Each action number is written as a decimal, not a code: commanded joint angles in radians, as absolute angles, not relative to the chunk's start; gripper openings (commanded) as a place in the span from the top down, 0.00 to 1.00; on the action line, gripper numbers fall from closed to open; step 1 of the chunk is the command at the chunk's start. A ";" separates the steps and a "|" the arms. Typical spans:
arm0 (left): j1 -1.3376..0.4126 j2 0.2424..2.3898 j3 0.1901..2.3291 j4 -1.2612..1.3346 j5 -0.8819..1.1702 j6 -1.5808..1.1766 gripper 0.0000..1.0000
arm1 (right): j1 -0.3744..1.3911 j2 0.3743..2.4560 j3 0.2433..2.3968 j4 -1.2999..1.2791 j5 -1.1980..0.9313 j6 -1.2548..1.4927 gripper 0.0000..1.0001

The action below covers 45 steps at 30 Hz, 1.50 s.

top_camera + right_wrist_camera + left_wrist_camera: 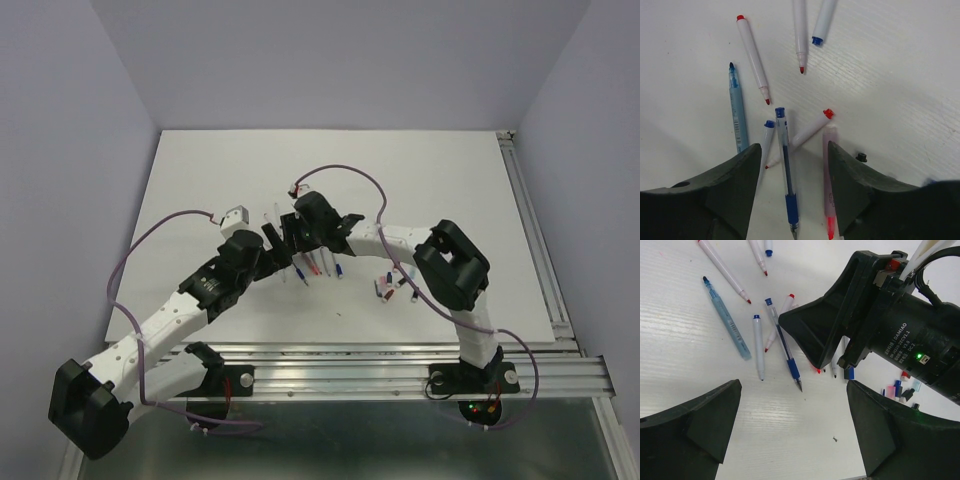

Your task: Open the pen caps

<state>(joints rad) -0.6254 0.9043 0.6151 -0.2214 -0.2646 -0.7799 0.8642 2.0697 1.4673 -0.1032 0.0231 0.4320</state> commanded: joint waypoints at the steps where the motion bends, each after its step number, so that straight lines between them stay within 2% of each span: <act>1: -0.618 0.899 0.607 -0.190 -0.273 -0.766 0.01 | 0.871 2.004 1.491 -0.109 0.077 0.425 0.37; 3: -0.620 0.900 0.606 -0.183 -0.256 -0.759 0.01 | 0.871 1.976 1.459 -0.110 0.095 0.433 0.30; 5: -0.618 0.902 0.607 -0.178 -0.253 -0.758 0.01 | 0.871 1.931 1.441 -0.132 0.135 0.439 0.05; 6: -0.620 0.903 0.607 -0.178 -0.253 -0.758 0.01 | 0.870 1.918 1.430 -0.138 0.153 0.465 0.00; 16: -0.618 0.905 0.607 -0.173 -0.238 -0.755 0.01 | 0.871 1.796 1.302 -0.317 0.445 0.578 0.00; 18: -0.618 0.908 0.607 -0.173 -0.235 -0.752 0.01 | 0.870 1.795 1.290 -0.334 0.472 0.586 0.03; 20: -0.620 0.908 0.607 -0.173 -0.233 -0.753 0.01 | 0.871 1.802 1.287 -0.345 0.482 0.592 0.10; 22: -0.618 0.905 0.607 -0.175 -0.230 -0.753 0.01 | 0.870 1.815 1.285 -0.348 0.492 0.597 0.23; 24: -0.620 0.900 0.606 -0.176 -0.229 -0.752 0.01 | 0.870 1.828 1.295 -0.348 0.497 0.595 0.29; 25: -0.620 0.902 0.606 -0.175 -0.229 -0.752 0.01 | 0.870 1.844 1.299 -0.351 0.495 0.595 0.37; 28: -0.620 0.900 0.606 -0.178 -0.227 -0.753 0.01 | 0.871 1.868 1.312 -0.353 0.491 0.592 0.43; 36: -0.618 0.908 0.609 -0.178 -0.225 -0.753 0.01 | 0.870 1.943 1.324 -0.354 0.476 0.595 0.50; 39: -0.620 0.914 0.614 -0.178 -0.221 -0.750 0.01 | 0.870 1.971 1.327 -0.348 0.468 0.600 0.57; 42: -0.620 0.917 0.615 -0.178 -0.216 -0.749 0.01 | 0.870 1.990 1.328 -0.351 0.454 0.607 0.69; 43: -0.618 0.917 0.615 -0.176 -0.215 -0.747 0.01 | 0.868 1.999 1.327 -0.354 0.454 0.626 0.77; 45: -0.620 0.919 0.614 -0.176 -0.218 -0.742 0.01 | 0.870 1.993 1.309 -0.361 0.460 0.662 0.83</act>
